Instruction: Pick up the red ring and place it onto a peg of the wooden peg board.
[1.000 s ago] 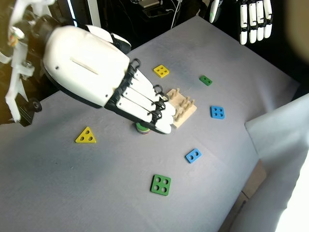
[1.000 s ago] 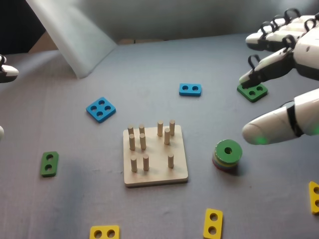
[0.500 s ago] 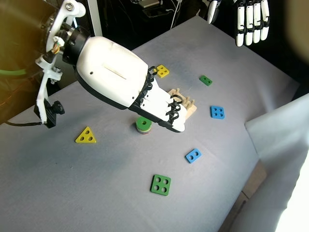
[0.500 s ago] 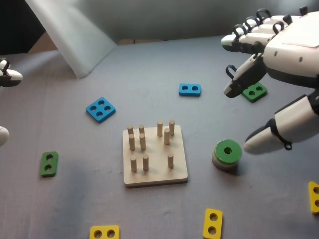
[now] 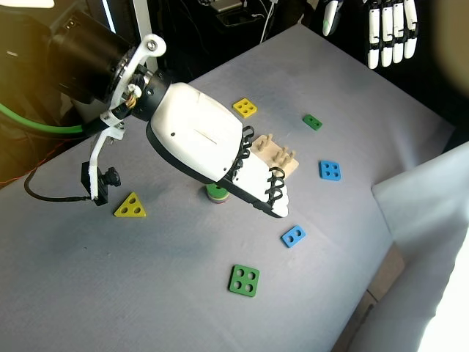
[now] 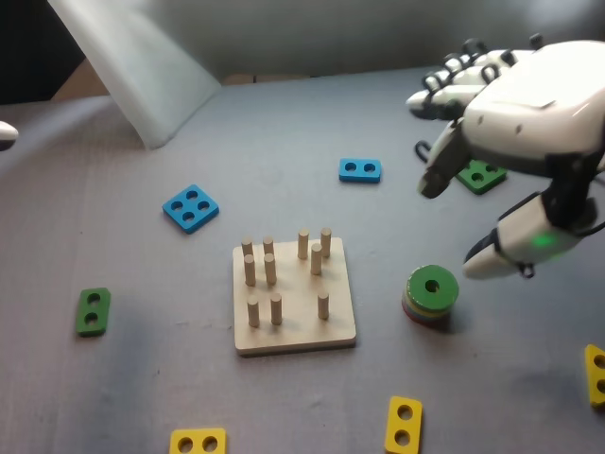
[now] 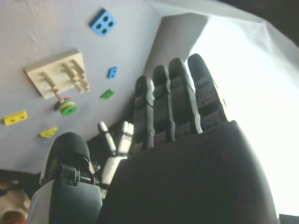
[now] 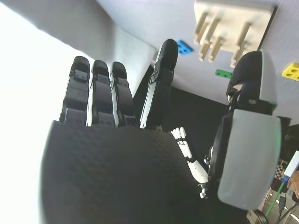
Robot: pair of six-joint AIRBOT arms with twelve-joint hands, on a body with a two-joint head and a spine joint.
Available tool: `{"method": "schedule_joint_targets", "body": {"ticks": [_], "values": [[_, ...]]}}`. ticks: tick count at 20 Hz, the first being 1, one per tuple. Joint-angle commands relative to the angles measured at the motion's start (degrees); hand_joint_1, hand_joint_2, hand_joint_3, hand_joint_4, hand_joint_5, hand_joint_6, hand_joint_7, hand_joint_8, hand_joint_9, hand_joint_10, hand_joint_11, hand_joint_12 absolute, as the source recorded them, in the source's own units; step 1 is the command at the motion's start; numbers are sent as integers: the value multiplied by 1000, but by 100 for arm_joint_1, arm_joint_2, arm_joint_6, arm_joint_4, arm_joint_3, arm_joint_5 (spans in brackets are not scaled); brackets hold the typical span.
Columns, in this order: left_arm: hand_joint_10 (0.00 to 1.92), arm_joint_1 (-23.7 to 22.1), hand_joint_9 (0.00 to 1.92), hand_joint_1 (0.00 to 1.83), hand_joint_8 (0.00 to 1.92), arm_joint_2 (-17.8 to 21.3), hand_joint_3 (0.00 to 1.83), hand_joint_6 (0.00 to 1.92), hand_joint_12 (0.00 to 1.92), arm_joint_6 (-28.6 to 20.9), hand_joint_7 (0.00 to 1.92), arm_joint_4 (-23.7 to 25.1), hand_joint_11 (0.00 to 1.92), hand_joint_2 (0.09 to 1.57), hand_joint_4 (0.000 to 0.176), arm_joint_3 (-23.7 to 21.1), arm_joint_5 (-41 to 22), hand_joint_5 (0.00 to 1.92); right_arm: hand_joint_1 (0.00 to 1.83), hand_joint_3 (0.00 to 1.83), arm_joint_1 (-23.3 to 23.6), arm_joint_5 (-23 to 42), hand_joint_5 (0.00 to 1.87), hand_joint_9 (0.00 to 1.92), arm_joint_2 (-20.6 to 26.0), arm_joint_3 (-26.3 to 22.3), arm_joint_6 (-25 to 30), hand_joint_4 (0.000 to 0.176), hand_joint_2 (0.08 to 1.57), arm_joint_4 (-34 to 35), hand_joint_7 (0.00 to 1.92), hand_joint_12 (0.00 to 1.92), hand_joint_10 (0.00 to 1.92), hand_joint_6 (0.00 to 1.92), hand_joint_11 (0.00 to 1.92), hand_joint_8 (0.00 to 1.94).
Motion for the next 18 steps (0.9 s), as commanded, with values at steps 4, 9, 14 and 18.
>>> {"method": "schedule_joint_targets", "body": {"ticks": [4, 9, 14, 18], "values": [[3, -23, 195, 0, 1, 37, 1, 3, 411, 2, 268, -93, 0, 1261, 0, -124, -102, 297, 880, 4, -20, -37, 768, 0, -233, -2, 22, 172, 836, -450, 107, 0, 0, 31, 0, 15], [8, 4, 219, 0, 5, -6, 0, 9, 452, 3, 299, -47, 0, 1259, 0, -172, -73, 330, 915, 0, -96, -97, 821, 0, -486, 153, 34, 176, 825, -652, 74, 0, 0, 37, 0, 0], [10, 4, 233, 0, 6, -68, 3, 8, 482, 3, 318, -12, 0, 1271, 0, -85, -39, 345, 943, 29, -240, -118, 822, 0, -527, 193, 54, 176, 906, -652, 50, 0, 0, 26, 0, 4], [12, 4, 256, 0, 7, -93, 0, 10, 540, 3, 348, -3, 0, 1270, 0, -93, -4, 373, 926, 23, -401, -116, 828, 0, -664, 343, 102, 176, 905, -652, 47, 0, 0, 24, 0, 4]]}}
